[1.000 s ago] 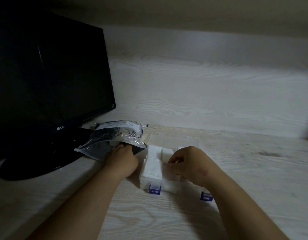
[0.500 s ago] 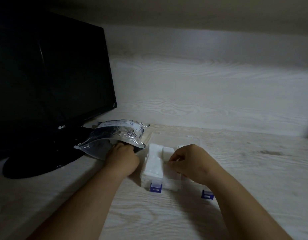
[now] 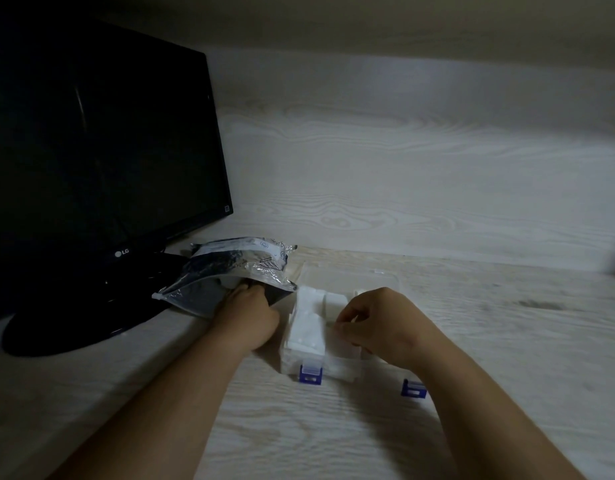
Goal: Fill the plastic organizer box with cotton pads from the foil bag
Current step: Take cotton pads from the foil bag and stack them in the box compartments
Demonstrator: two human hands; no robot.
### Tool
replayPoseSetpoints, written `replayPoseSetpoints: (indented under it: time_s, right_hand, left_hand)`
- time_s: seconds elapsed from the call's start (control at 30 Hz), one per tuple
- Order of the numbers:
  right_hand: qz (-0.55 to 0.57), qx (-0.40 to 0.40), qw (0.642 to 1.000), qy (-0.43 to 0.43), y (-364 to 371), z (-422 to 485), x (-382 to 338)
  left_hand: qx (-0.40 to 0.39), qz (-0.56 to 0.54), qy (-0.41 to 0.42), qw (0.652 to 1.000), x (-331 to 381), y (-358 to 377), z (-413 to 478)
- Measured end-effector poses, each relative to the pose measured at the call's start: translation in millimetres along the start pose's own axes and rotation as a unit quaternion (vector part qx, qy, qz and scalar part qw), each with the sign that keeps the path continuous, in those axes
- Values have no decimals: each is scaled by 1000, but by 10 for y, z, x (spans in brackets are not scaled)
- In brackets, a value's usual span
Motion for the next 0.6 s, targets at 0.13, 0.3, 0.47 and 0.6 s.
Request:
replayPoseSetpoints:
  time_s: [0.13,0.3,0.47,0.6]
  right_hand:
    - [-3,1,1000,-1,-3,4,-6]
    - [4,0,1000,5,-5,6,1]
    - [5,3,1000,8,-9,5,5]
    - [8,4,1000,10,-16,-15,4]
  left_hand:
    - [3,1,5,1000,1,15,10]
    - [60,61,50,995,66,-65,-19]
    - [132,103,59,984,230,-226,-140]
    - [179,82,83,977,334,-369,-279]
Point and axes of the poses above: each hand's wrist, its own z-axis towards the middle knuckle, its own y-axis out of the palm, x = y × z, the point moved 4 cm from there along z, towards the middle knuckle, and after that the axes turned 14 degrees about -z, right-handed, at the moved point
